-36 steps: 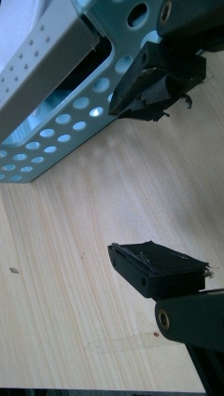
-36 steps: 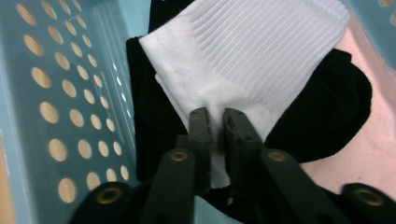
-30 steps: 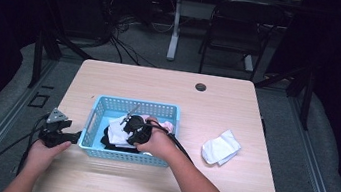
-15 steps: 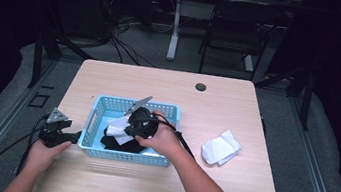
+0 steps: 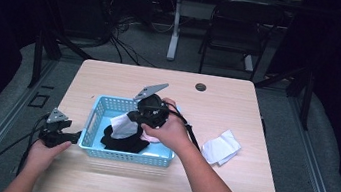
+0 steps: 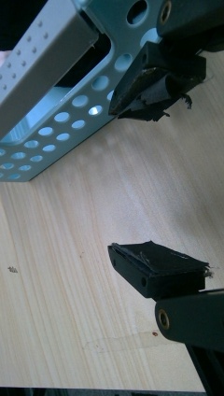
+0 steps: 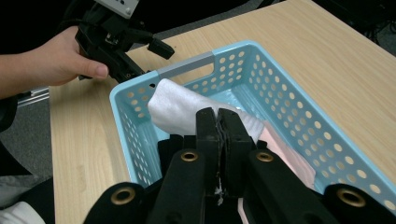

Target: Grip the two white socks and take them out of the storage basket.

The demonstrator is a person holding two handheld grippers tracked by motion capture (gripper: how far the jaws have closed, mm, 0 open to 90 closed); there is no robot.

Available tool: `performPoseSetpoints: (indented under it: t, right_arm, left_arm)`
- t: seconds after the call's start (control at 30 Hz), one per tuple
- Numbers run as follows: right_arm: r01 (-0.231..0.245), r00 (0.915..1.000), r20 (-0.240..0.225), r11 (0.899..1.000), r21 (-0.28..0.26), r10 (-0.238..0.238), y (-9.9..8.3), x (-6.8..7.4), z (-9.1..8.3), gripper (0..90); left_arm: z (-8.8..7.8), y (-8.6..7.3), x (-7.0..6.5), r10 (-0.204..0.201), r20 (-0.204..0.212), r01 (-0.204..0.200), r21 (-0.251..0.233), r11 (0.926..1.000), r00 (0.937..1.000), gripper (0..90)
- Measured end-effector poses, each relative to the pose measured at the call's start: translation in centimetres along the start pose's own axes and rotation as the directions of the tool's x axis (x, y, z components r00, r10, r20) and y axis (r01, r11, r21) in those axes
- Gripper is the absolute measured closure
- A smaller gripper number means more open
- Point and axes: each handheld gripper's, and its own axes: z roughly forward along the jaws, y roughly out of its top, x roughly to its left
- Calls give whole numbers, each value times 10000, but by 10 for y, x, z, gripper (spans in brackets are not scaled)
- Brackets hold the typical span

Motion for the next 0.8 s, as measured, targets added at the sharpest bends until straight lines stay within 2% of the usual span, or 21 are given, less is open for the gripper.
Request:
performPoseSetpoints:
  t: [0.2, 0.4, 0.5, 0.53, 0.63, 0.67, 0.7, 0.73, 0.77, 0.8]
  right_arm:
    - [-298, 9995, 46, 9994, -156, 298, 3, -4, -13, 880]
    - [-517, 9981, 313, 9979, -384, 529, 7, -7, -33, 880]
    - [-621, 9962, 579, 9964, -576, 654, 7, -10, -48, 880]
    - [-621, 9962, 579, 9964, -576, 654, 7, -10, -48, 880]
    - [-716, 9935, 836, 9948, -724, 776, 4, -14, -66, 880]
    - [-716, 9935, 836, 9948, -724, 776, 4, -14, -66, 880]
    - [-816, 9911, 985, 9933, -822, 895, 2, -17, -75, 880]
    - [-816, 9911, 985, 9933, -822, 895, 2, -17, -75, 880]
    - [-831, 9888, 1169, 9927, -869, 930, -1, -20, -86, 880]
    - [-831, 9888, 1169, 9927, -869, 930, -1, -20, -86, 880]
  left_arm:
    - [0, 0, 0, -17, -9, 17, -5, 10000, 10000, 278]
    - [0, 0, 0, -26, -14, 26, -1, 10000, 10000, 279]
    - [0, 0, 0, -36, -22, 36, -1, 10000, 10000, 278]
    - [0, 0, 0, -36, -22, 36, -1, 10000, 10000, 279]
    - [0, 0, 0, -34, -23, 34, 9, 10000, 10000, 278]
    - [0, 0, 0, -34, -23, 34, 9, 10000, 10000, 278]
    - [0, 0, 0, -37, -24, 37, 11, 10000, 10000, 278]
    - [0, 0, 0, -35, -25, 35, 14, 10000, 10000, 278]
    - [-1, 0, 0, -45, -43, 45, 6, 10000, 10000, 278]
    - [-1, 0, 0, -45, -43, 45, 6, 10000, 10000, 278]
